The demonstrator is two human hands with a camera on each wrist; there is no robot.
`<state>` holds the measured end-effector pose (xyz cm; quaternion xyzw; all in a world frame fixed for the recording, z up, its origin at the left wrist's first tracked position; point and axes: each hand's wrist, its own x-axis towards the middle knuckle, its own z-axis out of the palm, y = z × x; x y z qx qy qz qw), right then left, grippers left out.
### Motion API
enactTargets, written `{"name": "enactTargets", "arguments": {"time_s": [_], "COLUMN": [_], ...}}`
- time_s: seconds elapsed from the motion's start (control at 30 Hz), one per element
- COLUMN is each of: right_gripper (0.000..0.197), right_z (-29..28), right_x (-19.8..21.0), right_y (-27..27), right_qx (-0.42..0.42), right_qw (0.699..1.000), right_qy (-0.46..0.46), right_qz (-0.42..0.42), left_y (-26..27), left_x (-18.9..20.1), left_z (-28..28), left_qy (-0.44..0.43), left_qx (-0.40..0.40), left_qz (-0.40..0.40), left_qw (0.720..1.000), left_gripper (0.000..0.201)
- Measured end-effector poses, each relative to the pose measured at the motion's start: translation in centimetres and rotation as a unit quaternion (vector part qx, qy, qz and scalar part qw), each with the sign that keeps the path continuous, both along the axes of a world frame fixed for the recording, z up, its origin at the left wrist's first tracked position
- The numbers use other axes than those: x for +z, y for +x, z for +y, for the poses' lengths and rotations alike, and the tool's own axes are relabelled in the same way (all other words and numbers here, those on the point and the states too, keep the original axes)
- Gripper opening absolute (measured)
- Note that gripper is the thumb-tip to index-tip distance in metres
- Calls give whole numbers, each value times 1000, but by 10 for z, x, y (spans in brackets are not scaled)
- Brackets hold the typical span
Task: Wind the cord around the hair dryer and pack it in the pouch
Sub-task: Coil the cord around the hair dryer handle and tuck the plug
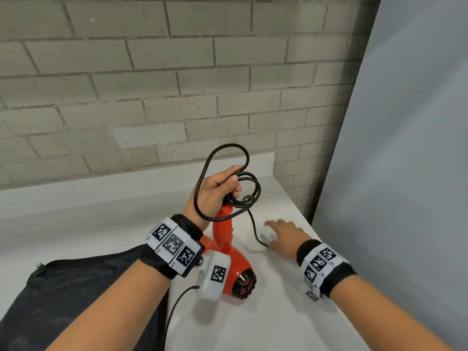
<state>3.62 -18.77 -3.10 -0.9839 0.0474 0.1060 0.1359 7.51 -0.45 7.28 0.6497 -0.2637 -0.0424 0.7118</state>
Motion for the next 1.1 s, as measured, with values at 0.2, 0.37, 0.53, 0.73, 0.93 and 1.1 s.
{"name": "enactTargets", "arguments": {"time_s": [0.2, 0.37, 0.53, 0.73, 0.93, 1.1], "right_gripper": [33, 17, 19, 73, 20, 20], "right_z": [46, 36, -7, -3, 37, 27], "right_x": [57, 40, -13, 5, 53, 26], "right_y": [4, 16, 30, 20, 9, 17], "right_qx": [65, -56, -170, -71, 140, 21], "right_qw": [892, 890, 978, 972, 943, 965], "right_qy": [407, 390, 124, 195, 161, 208], "right_qz": [-184, -228, -7, -112, -256, -159], "left_y": [-1, 0, 1, 1, 1, 3], "left_x": [2, 0, -2, -2, 1, 0], "left_z": [-2, 2, 4, 1, -3, 0], "left_qy": [22, 19, 1, 0, -1, 2], "left_qx": [2, 3, 20, 23, 21, 16], "left_qz": [-10, 16, 55, 60, 70, 62], "left_qw": [1000, 1000, 998, 998, 997, 998], "left_gripper": [34, 34, 31, 32, 33, 26]}}
